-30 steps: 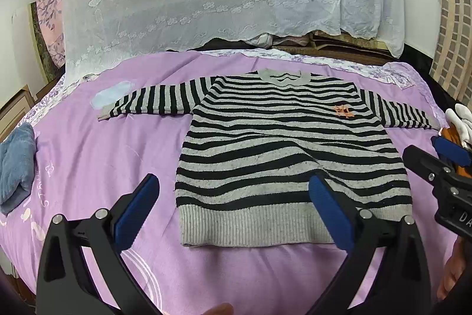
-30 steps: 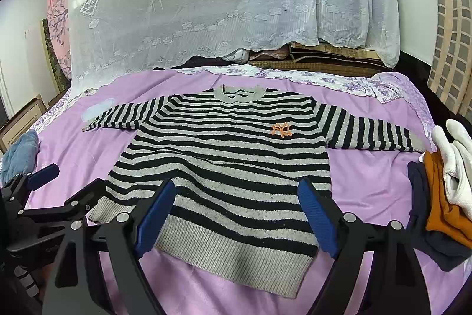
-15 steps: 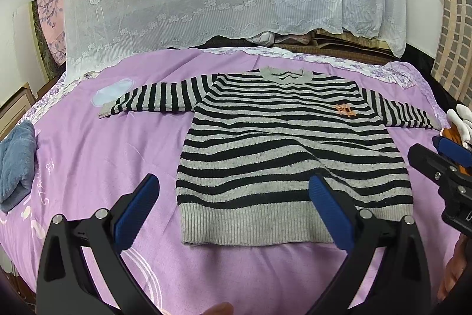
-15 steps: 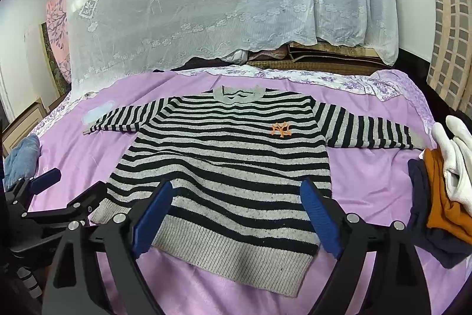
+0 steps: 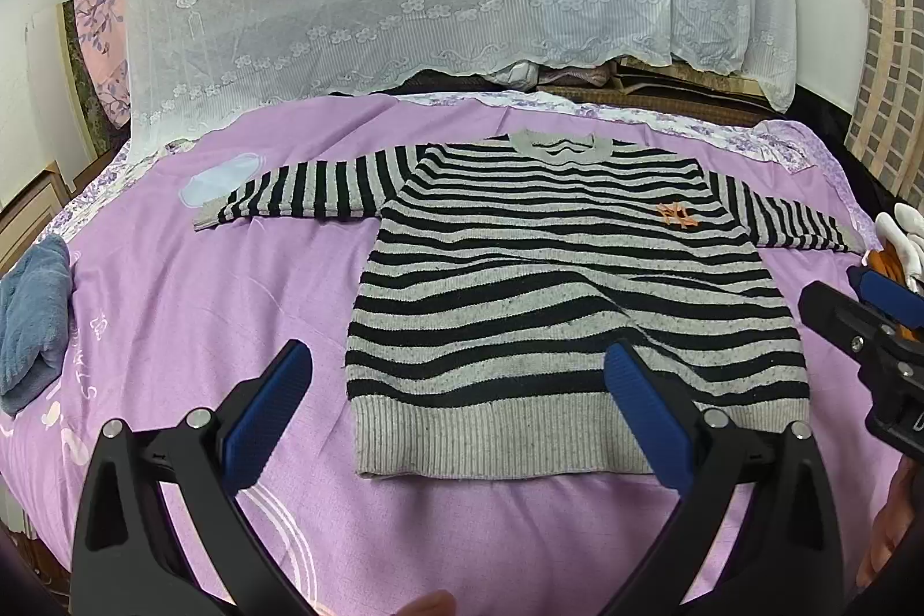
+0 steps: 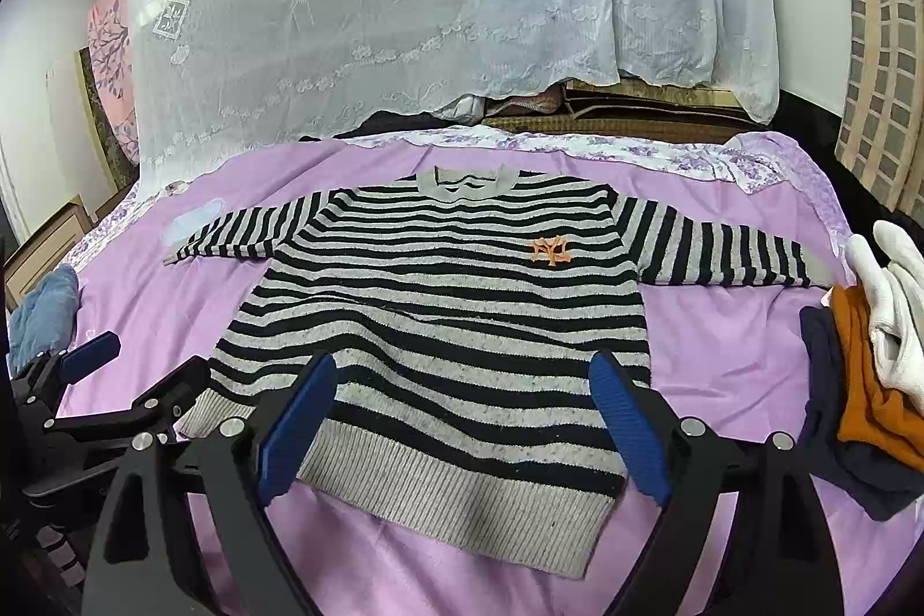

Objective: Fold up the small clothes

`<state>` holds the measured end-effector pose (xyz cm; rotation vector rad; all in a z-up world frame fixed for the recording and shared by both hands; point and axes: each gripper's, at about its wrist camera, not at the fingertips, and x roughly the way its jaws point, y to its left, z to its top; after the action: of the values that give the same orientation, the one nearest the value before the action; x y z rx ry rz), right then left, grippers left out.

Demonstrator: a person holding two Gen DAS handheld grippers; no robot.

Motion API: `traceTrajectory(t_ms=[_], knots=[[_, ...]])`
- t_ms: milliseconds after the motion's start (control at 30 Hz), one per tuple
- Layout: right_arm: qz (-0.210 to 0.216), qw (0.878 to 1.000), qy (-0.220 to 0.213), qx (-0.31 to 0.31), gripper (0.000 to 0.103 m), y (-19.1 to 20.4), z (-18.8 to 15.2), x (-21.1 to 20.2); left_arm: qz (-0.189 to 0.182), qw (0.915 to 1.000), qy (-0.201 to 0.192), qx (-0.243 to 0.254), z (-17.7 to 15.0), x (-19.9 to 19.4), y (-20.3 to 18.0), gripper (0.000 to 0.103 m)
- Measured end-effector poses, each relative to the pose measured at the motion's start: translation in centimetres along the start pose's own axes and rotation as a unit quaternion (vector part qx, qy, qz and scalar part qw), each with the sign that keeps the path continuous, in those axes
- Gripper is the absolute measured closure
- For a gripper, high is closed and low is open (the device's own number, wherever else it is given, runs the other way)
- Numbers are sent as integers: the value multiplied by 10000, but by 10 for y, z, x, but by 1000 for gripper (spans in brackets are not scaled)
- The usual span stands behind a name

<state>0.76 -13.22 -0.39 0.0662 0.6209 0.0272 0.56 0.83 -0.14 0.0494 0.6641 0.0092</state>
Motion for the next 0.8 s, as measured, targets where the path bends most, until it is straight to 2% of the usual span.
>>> traceTrajectory(t_ms=[800], knots=[[15,10000,51,78,13,-1,-2,3,11,10000,47,-33,-3,3,2,4]])
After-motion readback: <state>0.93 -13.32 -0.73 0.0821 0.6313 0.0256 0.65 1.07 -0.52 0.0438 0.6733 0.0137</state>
